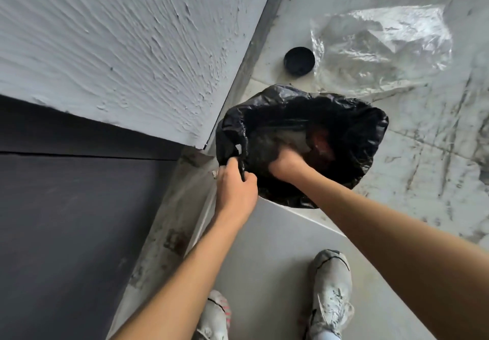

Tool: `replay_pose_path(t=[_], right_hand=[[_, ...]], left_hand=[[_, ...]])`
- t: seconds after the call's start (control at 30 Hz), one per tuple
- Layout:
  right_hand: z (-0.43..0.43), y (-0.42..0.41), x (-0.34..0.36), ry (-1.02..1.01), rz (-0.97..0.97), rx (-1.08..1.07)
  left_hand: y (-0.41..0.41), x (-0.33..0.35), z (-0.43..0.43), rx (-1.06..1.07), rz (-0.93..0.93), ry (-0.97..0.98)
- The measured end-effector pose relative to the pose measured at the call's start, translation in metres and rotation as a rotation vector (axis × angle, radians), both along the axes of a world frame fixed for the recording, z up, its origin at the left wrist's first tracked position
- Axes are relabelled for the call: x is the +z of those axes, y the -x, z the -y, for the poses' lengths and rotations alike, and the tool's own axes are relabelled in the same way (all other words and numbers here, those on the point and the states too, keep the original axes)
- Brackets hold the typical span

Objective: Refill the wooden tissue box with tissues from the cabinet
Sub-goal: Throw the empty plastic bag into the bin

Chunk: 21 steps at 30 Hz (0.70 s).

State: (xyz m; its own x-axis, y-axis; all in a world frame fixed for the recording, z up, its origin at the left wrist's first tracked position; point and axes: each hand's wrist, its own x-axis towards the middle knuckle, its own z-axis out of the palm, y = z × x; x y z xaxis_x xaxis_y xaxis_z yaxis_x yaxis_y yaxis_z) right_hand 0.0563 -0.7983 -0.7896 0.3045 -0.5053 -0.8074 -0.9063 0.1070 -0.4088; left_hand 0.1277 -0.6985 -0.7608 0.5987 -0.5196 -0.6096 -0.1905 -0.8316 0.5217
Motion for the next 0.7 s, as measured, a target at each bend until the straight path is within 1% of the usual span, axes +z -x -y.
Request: replay_pose_path(t=[0.1,0.13,0.2,0.23,0.27,0.3,0.37,0.4,0.43,0.5,0.57,0.63,0.7], right_hand=[[0.002,0.008,0.02,-0.009,-0.006,0.005],[0.0,0.012,0.029,0.039,-0.023,0.036],[-0.008,0.02,0.046,0.225,-0.082,0.12],[-0.012,0.022,0.052,0.309,-0.084,0.162],[-0.014,0.023,0.054,0.339,-0.056,0.205],[-0.014,0.025,0.053,0.299,-0.018,0.248],[-0.011,0.029,0.042,0.089,0.014,0.313],[-0.01,0.033,0.041,0.007,0.014,0.321],[-0.008,0.038,0.042,-0.029,0.018,0.314],[-0.008,0.045,0.047,0.029,0.061,0.279],[-0.007,0.052,0.057,0.154,0.108,0.249],[-0.004,0.059,0.069,0.237,0.13,0.232],[0.0,0.068,0.085,0.293,0.142,0.216]], left_hand=[[-0.001,0.004,-0.002,0.015,-0.045,-0.051],[-0.002,0.005,-0.002,0.021,-0.06,-0.064],[-0.002,0.013,-0.001,0.052,-0.107,-0.079],[-0.001,0.017,0.0,0.069,-0.128,-0.08],[0.0,0.021,0.002,0.087,-0.14,-0.091],[0.002,0.026,0.005,0.106,-0.145,-0.106],[0.004,0.033,0.007,0.12,-0.167,-0.133],[0.006,0.037,0.008,0.106,-0.181,-0.147],[0.008,0.041,0.008,0.076,-0.177,-0.165],[0.012,0.051,0.007,0.015,-0.104,-0.208],[0.014,0.067,0.007,-0.071,0.032,-0.266],[0.017,0.081,0.004,-0.197,0.159,-0.321],[0.018,0.095,-0.002,-0.302,0.243,-0.361]])
